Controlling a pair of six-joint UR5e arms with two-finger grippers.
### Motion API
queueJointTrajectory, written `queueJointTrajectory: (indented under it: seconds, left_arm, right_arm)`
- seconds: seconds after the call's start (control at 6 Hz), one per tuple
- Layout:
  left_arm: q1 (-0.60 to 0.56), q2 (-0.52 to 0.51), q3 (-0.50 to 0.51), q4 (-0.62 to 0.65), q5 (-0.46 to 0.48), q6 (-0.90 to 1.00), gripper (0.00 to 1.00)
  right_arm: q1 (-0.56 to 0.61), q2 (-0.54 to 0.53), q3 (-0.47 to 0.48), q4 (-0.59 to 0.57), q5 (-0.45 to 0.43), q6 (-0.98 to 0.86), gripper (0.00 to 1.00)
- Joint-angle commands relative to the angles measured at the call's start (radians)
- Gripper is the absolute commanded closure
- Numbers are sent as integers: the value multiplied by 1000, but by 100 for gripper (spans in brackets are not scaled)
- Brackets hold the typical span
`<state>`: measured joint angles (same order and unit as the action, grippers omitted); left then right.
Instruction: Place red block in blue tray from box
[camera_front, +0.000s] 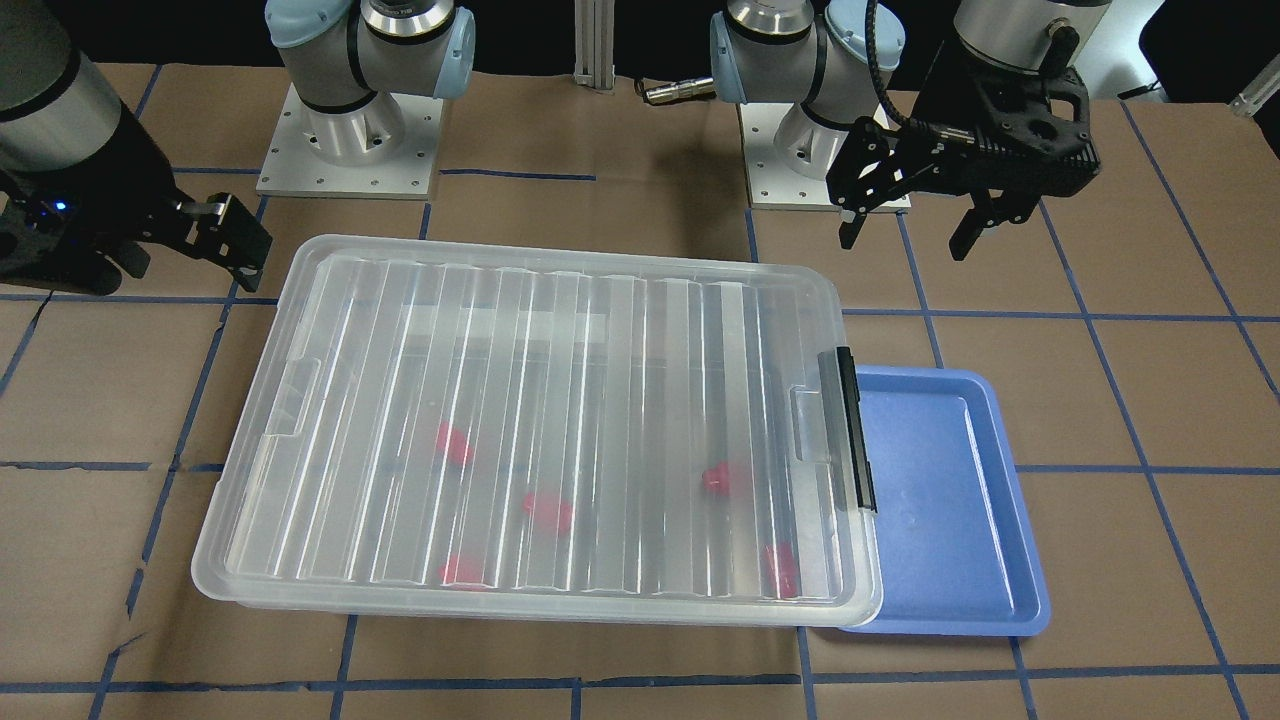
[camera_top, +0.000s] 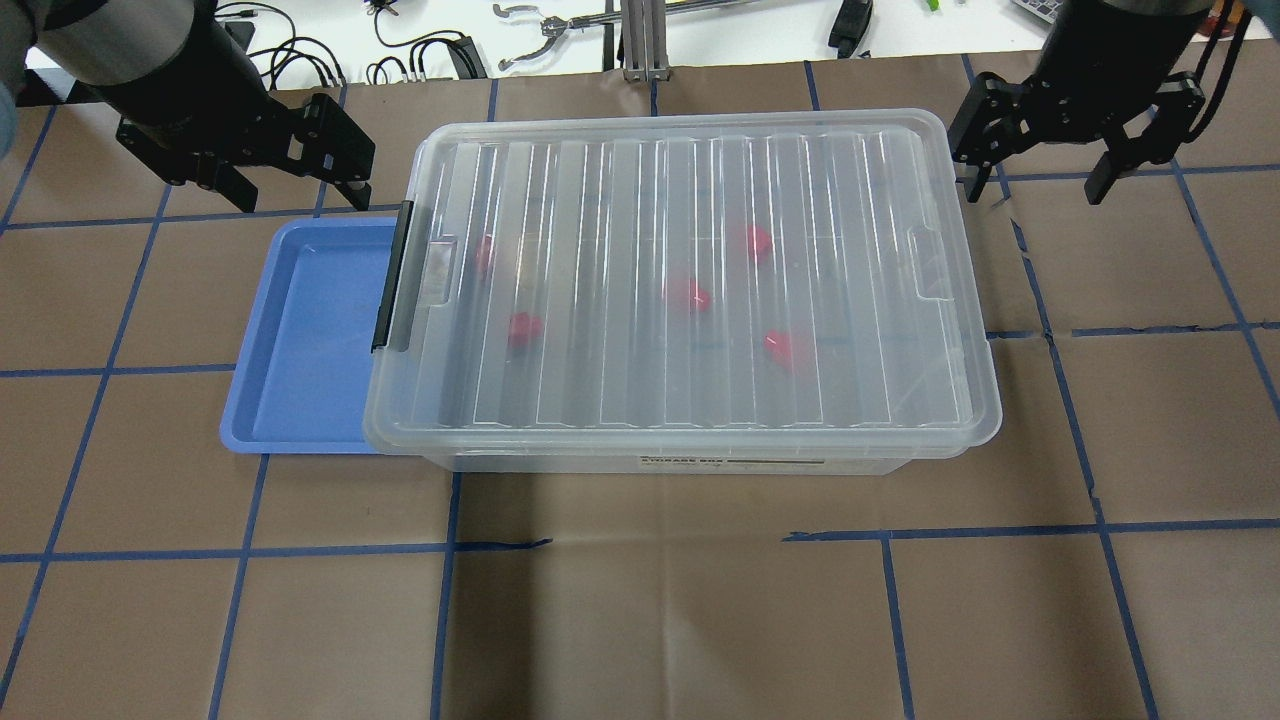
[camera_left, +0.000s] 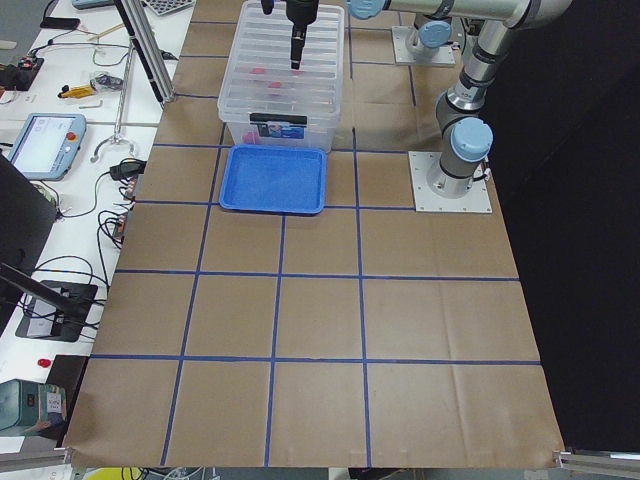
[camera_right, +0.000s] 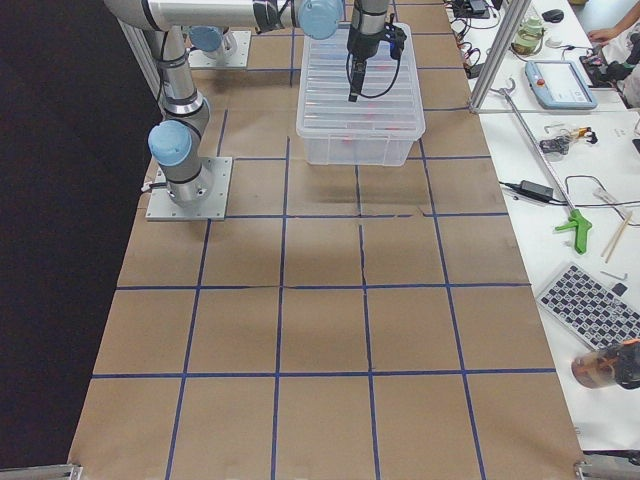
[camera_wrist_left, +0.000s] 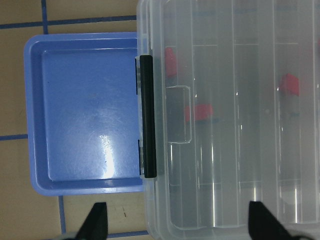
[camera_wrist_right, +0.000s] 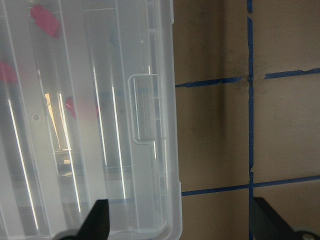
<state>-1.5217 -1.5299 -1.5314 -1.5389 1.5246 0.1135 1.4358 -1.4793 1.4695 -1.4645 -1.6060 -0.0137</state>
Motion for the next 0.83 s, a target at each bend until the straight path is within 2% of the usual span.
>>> queueJointTrajectory:
  seconds: [0.0,0.33,0.67]
  left_arm:
    - [35,-4,-1,-3,0,2,2]
    - [72,-25,-45,-30,3,11,2]
    - [46,-73,-39,-17,-6,-14,2]
  right_arm:
    - [-21,4,104,-106,-8,-8,0]
    - [-21,4,204,-178,-9,-6,0]
    - [-23,5,271,-188,-12,-6,0]
